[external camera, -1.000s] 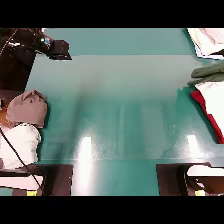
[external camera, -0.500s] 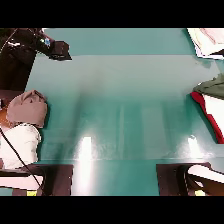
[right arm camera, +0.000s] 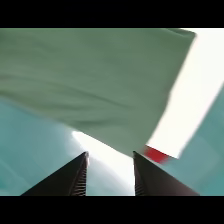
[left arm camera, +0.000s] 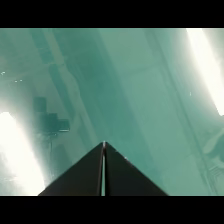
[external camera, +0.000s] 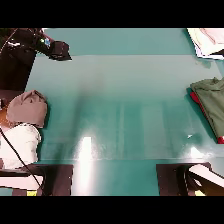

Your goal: Fold the shirts.

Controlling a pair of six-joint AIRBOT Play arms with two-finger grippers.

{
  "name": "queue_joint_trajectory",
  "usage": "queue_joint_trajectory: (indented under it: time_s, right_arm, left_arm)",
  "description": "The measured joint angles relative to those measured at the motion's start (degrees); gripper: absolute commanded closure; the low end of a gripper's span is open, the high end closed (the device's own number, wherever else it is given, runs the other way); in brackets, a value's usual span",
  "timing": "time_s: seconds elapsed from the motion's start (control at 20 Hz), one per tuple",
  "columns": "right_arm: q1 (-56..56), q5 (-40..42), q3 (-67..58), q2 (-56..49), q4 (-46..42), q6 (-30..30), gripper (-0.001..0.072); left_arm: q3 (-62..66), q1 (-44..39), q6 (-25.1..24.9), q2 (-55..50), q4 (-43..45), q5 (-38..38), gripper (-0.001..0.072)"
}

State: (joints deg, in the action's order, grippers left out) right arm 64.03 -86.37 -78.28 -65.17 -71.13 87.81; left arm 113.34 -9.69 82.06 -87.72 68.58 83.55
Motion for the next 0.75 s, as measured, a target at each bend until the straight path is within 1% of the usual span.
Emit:
queue_joint_trajectory:
  time_s: [0.15, 0.25, 0.3, 0.35, 0.6, 0.75]
  right_arm:
    - [-5.2, 2.5, 0.8, 2.8, 7.5, 0.3, 0.0400]
    - [-11.4, 3.6, 1.0, 4.8, 10.7, 0.5, 0.0421]
    - [-15.2, 4.2, 1.1, 5.9, 11.8, 0.5, 0.0665]
    - [-19.2, 4.6, 1.1, 6.9, 12.6, 0.5, 0.0691]
    - [-37.7, 7.1, 1.2, 10.5, 13.6, 0.5, 0.0691]
    - [-46.2, 7.5, 1.2, 11.2, 12.9, 0.3, 0.0690]
  left_arm:
    - [0.0, 0.0, 0.0, 0.0, 0.0, -0.4, 0.0684]
    - [0.0, 0.0, 0.0, 0.0, -0.1, -1.2, 0.0684]
    - [0.0, 0.0, 0.0, 0.0, -0.1, -1.7, 0.0684]
    - [0.0, 0.0, 0.0, 0.0, -0.1, -2.1, 0.0684]
    - [0.0, 0.0, 0.0, 0.0, -0.1, -4.0, 0.0684]
    - [0.0, 0.0, 0.0, 0.0, -0.1, -4.4, 0.0684]
